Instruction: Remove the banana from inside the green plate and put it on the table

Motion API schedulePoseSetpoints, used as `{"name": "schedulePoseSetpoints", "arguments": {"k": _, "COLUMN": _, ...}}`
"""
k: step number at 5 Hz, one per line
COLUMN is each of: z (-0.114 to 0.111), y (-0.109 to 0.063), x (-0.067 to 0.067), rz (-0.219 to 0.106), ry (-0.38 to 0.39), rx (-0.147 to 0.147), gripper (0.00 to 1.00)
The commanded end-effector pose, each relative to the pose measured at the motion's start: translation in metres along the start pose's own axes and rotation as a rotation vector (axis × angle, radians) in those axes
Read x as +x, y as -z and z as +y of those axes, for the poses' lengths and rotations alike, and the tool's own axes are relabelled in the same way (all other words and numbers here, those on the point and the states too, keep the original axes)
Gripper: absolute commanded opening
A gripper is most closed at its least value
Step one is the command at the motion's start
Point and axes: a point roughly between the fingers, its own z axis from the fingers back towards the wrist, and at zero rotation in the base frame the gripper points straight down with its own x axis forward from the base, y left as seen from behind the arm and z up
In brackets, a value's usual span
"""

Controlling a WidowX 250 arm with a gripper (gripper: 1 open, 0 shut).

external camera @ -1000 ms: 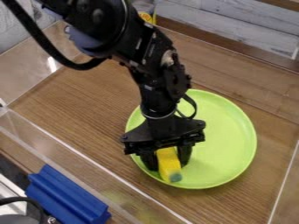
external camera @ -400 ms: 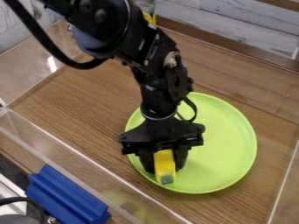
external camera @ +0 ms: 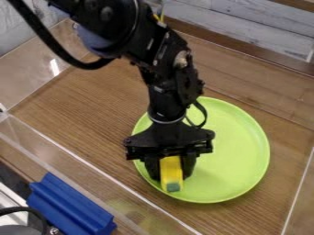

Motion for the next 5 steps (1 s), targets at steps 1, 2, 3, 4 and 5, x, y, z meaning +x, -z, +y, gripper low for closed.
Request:
{"name": "schedulePoseSetpoints", "arguments": {"k": 1, "z": -0.010, "y": -0.017, "x": 0.007, "rz": -0.036, "ry": 0.031, "rx": -0.033, "gripper": 0.00}}
{"name": "schedulePoseSetpoints", "arguments": {"k": 2, "z": -0.010, "y": -0.024, "x": 0.007, "rz": -0.031, "ry": 0.045, "rx": -0.023, "gripper": 0.00}}
{"name": "schedulePoseSetpoints", "arguments": {"k": 3, "z": -0.010, "y": -0.039, "x": 0.009, "rz": -0.029, "ry": 0.067, "rx": -0.019, "gripper": 0.00}}
{"name": "schedulePoseSetpoints", "arguments": {"k": 4, "z": -0.010, "y": -0.065, "x": 0.016, "rz": -0.022, "ry": 0.093, "rx": -0.027, "gripper": 0.00}}
{"name": "schedulePoseSetpoints", "arguments": {"k": 5, "z": -0.007, "y": -0.094, "x": 0.023, "rz": -0.010, "ry": 0.160, "rx": -0.024, "gripper": 0.00}}
